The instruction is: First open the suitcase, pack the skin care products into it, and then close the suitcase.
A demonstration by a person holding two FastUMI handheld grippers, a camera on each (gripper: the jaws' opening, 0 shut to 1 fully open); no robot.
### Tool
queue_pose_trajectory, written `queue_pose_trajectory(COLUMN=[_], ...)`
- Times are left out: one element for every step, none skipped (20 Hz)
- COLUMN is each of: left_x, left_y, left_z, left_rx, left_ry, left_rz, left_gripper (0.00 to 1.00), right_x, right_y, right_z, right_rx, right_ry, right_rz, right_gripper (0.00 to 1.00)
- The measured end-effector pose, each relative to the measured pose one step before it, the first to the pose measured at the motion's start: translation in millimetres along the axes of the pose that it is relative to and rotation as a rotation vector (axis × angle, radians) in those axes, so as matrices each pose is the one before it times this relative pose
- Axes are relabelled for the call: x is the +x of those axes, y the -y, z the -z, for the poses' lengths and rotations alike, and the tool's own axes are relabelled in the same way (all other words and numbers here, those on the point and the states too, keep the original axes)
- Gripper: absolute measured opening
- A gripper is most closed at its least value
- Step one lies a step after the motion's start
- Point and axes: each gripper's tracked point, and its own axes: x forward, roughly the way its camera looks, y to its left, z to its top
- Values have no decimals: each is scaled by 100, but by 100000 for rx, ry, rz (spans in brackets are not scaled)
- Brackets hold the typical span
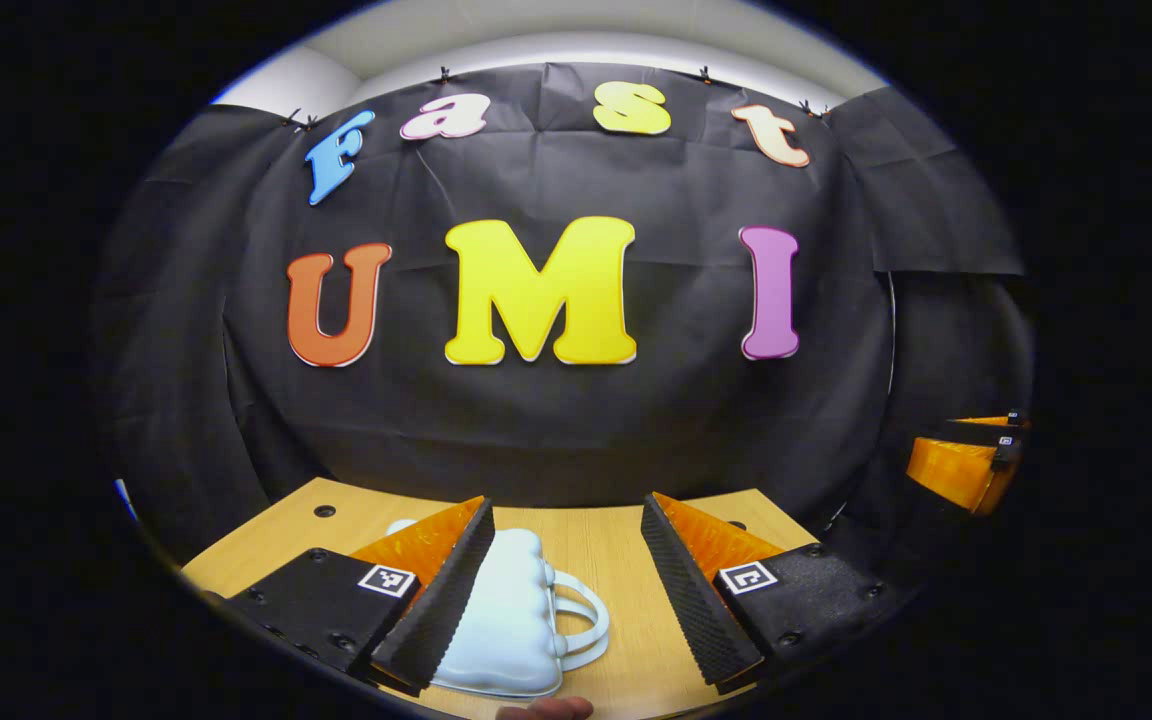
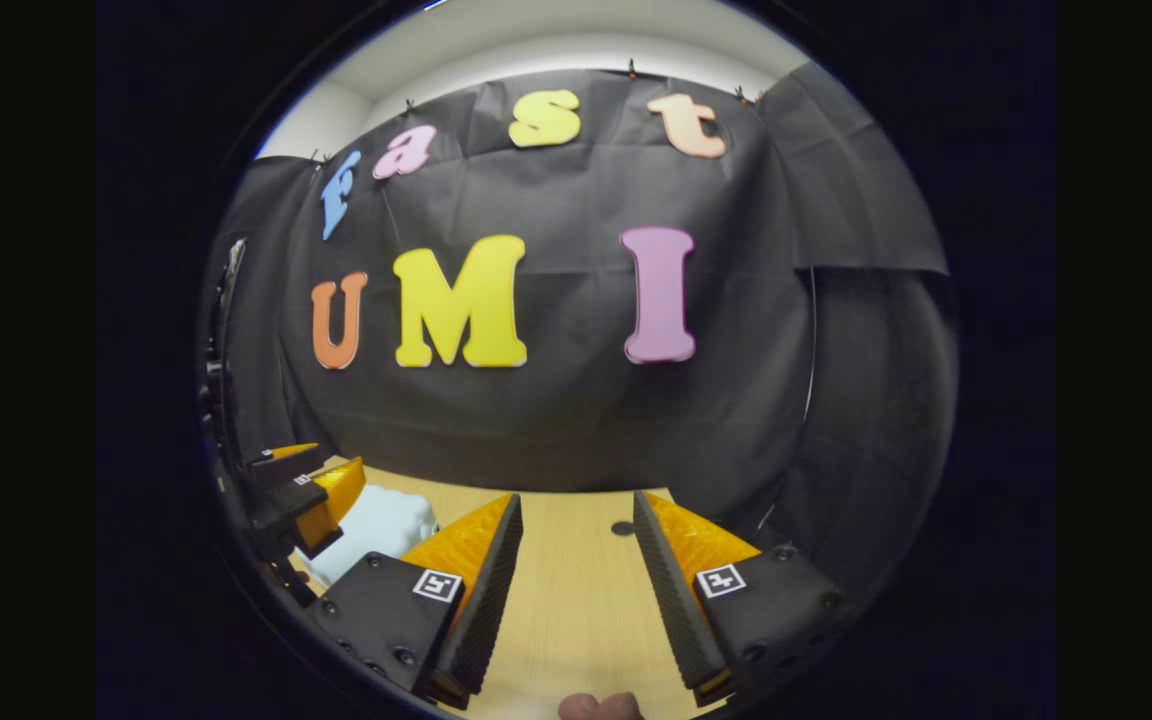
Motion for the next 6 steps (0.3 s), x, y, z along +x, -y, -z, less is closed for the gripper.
queue_pose_trajectory(left_x=[-474, -390, -487, -357, -281, -215], left_y=[-409, -398, -364, -280, -228, -262], left_z=[-834, -437, -522, -460, -363, -227], left_rx=[-120, 361, 653, 248, 786, 753], left_ry=[1426, 740, 1371, 1017, 1111, 821], left_rz=[-466, -695, -410, -122, 145, -214], left_gripper=[94, 94, 95, 96, 96, 96], right_x=[100, 18, 20, -26, -11, -79], right_y=[-742, -568, -625, -436, -252, -321], right_z=[-752, -464, -244, -300, -174, -213], right_rx=[-813, -511, -124, -492, -490, 161], right_ry=[2590, 1931, 1294, 1373, 1145, 1057], right_rz=[-581, -379, -335, 204, 696, 444], right_gripper=[67, 67, 67, 67, 68, 68])
